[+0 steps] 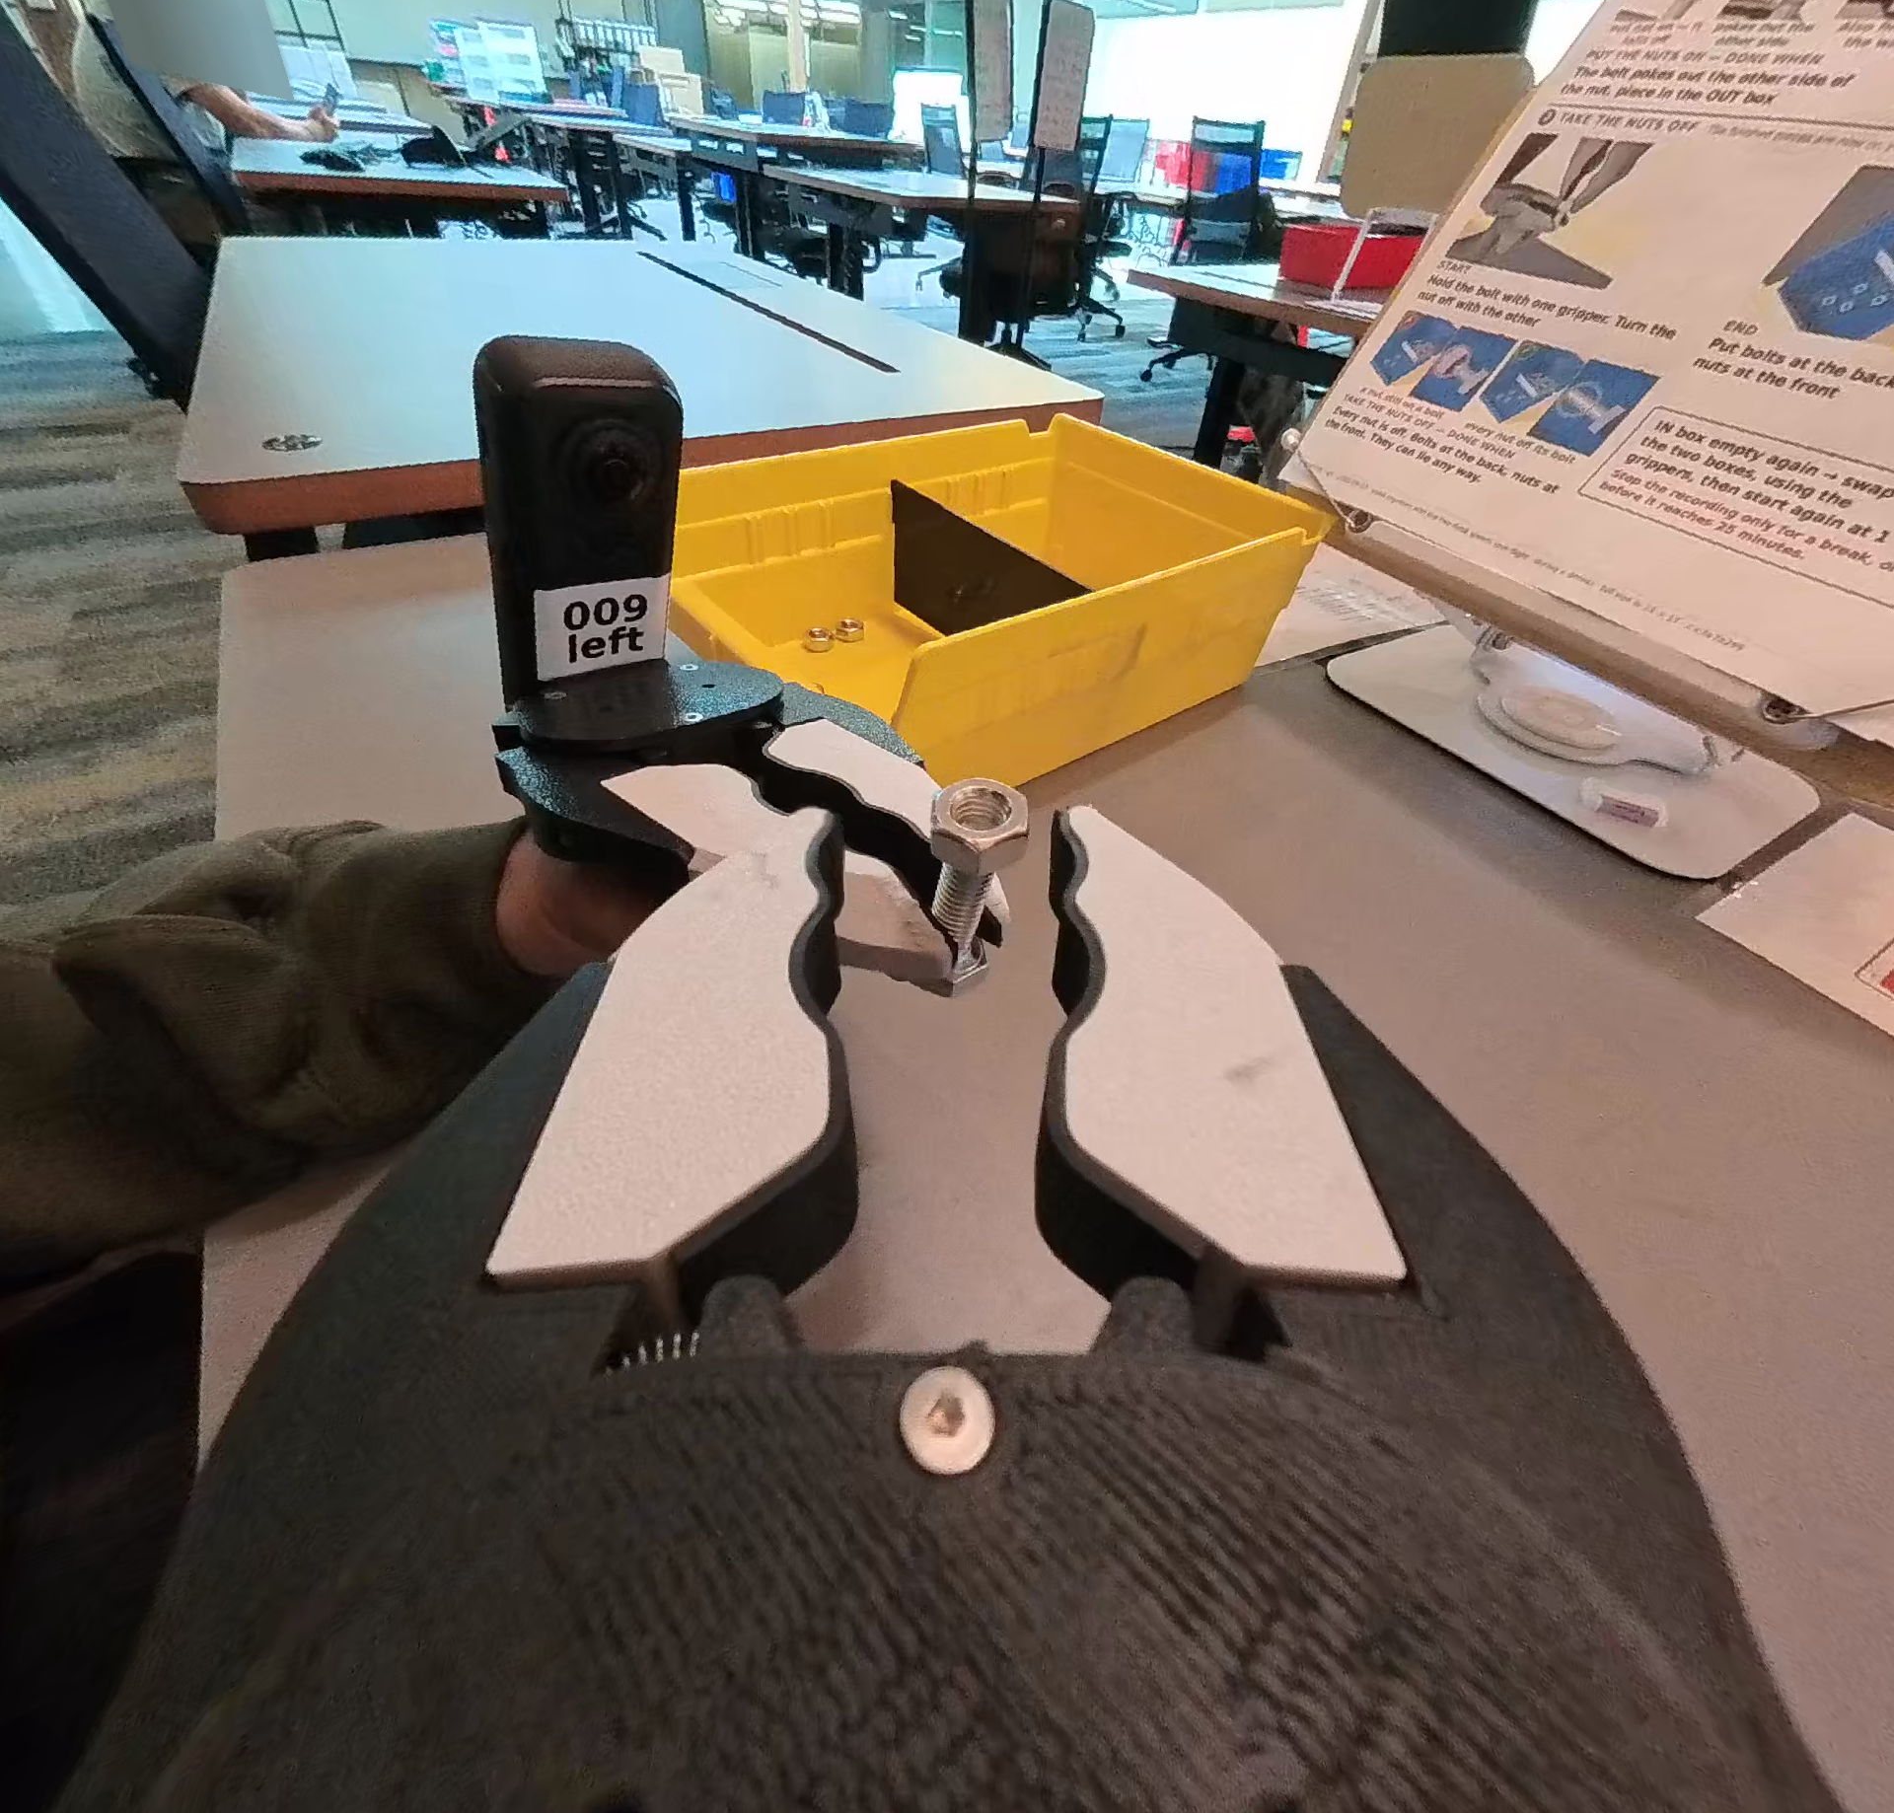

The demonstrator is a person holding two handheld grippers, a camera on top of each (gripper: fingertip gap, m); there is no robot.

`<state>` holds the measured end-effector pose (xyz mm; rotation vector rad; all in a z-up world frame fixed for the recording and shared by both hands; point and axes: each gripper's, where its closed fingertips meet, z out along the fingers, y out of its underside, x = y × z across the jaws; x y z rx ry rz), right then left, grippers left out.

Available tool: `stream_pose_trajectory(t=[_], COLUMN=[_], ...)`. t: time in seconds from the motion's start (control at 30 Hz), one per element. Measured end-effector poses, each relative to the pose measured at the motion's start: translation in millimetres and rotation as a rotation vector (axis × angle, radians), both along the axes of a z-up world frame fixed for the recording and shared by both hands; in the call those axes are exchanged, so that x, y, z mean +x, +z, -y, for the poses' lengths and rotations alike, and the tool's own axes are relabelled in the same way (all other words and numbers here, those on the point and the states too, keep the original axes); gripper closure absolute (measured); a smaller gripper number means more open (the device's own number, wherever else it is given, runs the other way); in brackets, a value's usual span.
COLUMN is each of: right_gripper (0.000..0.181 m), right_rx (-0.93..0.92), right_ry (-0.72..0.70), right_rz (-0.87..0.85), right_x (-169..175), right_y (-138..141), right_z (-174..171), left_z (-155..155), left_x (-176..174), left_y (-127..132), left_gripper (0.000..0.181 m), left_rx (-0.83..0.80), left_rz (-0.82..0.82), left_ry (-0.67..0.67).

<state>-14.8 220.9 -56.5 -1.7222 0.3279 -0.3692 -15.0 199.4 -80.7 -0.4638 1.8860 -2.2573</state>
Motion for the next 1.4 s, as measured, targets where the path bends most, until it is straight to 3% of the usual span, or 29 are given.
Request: stream_pose_trajectory(t=[0.73, 1.13, 1.4], right_gripper=[0.162, 0.162, 0.163], right_rx=[0.011, -0.004, -0.047], right_ry=[-0.023, 0.033, -0.11], right_rz=[-0.004, 0.062, -0.136], right_x=[1.5, -3.1, 3.3], right_y=[2.5, 3.0, -5.3], right_z=[8.1, 6.5, 8.1], left_z=[1.4, 3.3, 2.3], left_x=[-2.2, -7.4, 1.9], left_y=[-0.9, -0.4, -8.2], left_gripper=[0.172, 0.172, 0.172], left_rx=[0.007, 0.008, 0.134], left_rz=[0.0, 0.013, 0.108], left_ry=[-0.019, -0.054, 0.081])
